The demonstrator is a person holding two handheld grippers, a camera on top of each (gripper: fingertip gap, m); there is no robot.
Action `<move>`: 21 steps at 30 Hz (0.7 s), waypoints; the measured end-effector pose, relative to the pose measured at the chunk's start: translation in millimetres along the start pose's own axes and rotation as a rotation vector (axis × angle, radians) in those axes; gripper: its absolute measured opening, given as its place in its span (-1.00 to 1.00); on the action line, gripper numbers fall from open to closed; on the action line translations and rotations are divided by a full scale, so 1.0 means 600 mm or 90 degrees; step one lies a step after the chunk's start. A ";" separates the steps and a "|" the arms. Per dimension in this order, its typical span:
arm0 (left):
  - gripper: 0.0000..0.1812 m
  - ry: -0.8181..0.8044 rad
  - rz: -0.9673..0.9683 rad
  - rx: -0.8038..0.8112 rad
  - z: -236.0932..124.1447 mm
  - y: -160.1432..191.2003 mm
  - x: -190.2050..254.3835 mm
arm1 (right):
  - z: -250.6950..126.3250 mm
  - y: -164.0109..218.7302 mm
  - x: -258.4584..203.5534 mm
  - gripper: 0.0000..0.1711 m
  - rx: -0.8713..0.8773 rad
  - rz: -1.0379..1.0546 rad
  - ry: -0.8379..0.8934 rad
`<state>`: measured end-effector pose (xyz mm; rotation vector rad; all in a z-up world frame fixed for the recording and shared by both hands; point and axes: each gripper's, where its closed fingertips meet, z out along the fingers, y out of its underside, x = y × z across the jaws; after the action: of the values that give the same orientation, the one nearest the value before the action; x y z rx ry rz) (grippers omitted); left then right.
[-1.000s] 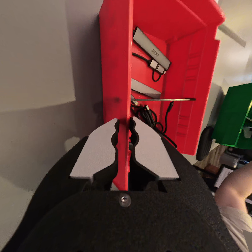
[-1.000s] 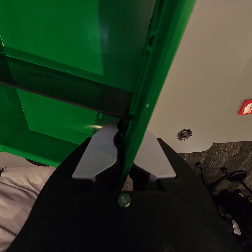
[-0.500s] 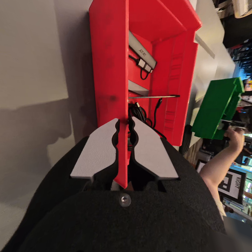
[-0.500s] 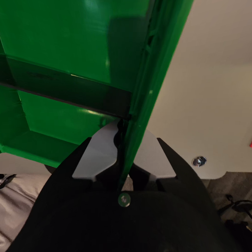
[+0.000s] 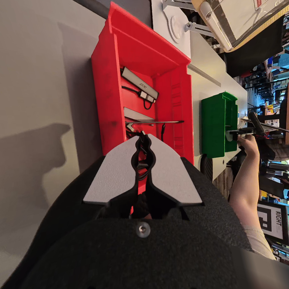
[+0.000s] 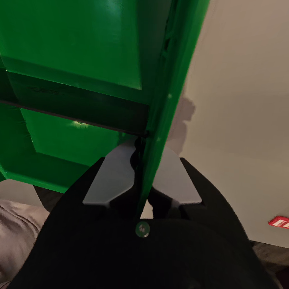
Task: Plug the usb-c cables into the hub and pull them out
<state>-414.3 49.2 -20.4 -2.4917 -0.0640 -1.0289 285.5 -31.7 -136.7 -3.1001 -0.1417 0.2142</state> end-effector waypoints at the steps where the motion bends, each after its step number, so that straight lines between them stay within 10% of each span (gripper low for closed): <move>1: -0.94 -0.001 -0.001 -0.003 0.004 -0.002 -0.001 | 0.001 -0.004 0.003 -0.94 -0.001 -0.001 -0.001; 4: -0.67 -0.033 -0.022 -0.001 0.015 -0.015 -0.019 | 0.007 -0.013 0.006 -0.94 0.004 0.002 -0.013; 21: -0.73 -0.154 0.030 -0.029 0.087 -0.067 -0.041 | -0.020 -0.006 0.006 -0.83 0.086 -0.063 -0.007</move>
<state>-405.6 110.1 -54.3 -2.6344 -0.0558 -0.7143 290.5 -28.2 -125.5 -2.9496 -0.2674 0.2273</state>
